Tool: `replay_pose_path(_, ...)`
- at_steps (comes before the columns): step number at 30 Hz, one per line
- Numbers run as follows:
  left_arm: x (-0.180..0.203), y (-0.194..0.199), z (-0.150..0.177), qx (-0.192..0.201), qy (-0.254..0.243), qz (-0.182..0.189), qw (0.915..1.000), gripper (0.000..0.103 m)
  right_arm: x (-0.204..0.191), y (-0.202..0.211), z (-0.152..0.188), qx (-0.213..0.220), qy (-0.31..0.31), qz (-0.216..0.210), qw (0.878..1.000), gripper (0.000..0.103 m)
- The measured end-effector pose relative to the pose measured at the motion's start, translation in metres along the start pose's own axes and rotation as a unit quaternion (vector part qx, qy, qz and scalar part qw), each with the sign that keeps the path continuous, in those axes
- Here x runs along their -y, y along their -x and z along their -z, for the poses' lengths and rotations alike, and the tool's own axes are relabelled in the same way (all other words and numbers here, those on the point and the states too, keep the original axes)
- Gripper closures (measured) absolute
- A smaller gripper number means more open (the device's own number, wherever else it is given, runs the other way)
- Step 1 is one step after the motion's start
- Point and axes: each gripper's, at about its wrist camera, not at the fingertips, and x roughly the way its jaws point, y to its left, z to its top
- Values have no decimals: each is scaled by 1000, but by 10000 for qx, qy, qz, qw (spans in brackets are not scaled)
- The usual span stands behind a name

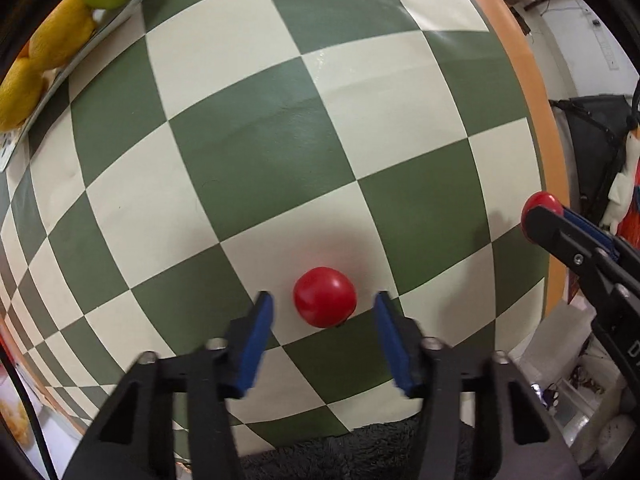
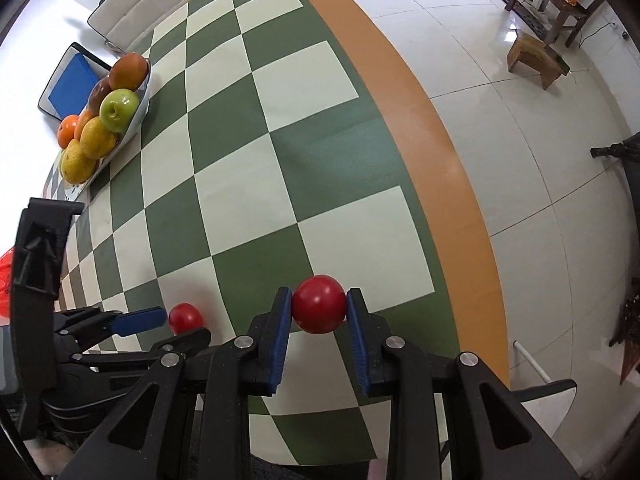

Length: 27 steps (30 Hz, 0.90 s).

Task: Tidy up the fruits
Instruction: 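Grasp a cherry tomato with each gripper, then carry both cherry tomatoes onto the plate and open both grippers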

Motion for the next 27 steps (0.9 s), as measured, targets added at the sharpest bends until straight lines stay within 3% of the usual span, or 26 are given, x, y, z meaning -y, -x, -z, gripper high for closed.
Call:
replay_pose_path(2,4,-1,2,15,-51,-48,10000,74,1,2,0,14,8,-3,10000,73)
replay_pose_path(9,0,13,9,267,59,29,9996,74,-12,8,-1,46,188,-3,9998,73)
replay_pose_path(16,-36,61,14,770,497,310,9953,74,-39,24,-14,192,453,-161,9987,73)
replay_pose_path(21,-94,105,25,1261,1173,584,9833,74,-81,36,-29,323,776,-502,9952,73)
replay_pose_path(27,-193,152,22,1698,2088,879,9591,74,-169,24,-60,354,1188,-1142,9857,73)
